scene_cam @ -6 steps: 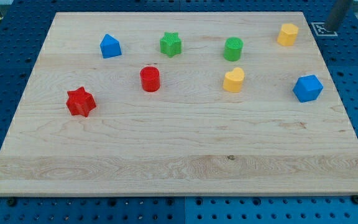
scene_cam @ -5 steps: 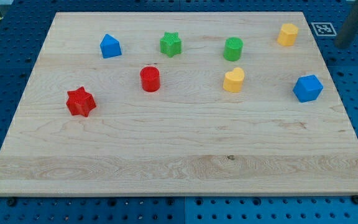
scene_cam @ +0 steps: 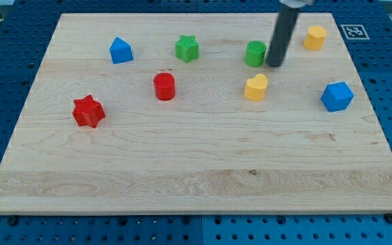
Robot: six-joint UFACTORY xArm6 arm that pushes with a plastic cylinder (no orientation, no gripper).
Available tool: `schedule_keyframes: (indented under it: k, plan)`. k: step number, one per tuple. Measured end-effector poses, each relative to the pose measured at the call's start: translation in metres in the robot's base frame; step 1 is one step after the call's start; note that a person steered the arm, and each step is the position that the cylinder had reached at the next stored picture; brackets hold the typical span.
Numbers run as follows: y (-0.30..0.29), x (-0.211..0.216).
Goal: Add the green circle and hexagon to their respective color blocks
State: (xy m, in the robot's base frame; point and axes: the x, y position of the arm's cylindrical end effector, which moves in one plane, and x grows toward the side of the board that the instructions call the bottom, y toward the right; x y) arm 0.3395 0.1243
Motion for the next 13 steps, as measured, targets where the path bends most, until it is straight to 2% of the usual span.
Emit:
schedule_keyframes:
  k: [1, 2, 3, 4, 5, 6, 7, 9, 11, 12, 13]
  plan:
    - [-0.053, -0.017]
    - [-0.033, -0.036]
    - [-0.01, -0.074]
    - [-0.025, -0.076]
    - [-0.057, -0.051]
    - [-0.075, -0.049]
    - [-0.066, -0.05]
    - [0.032, -0.019]
    - [0.038, 0.032]
    - [0.042, 0.0]
    - [0.047, -0.053]
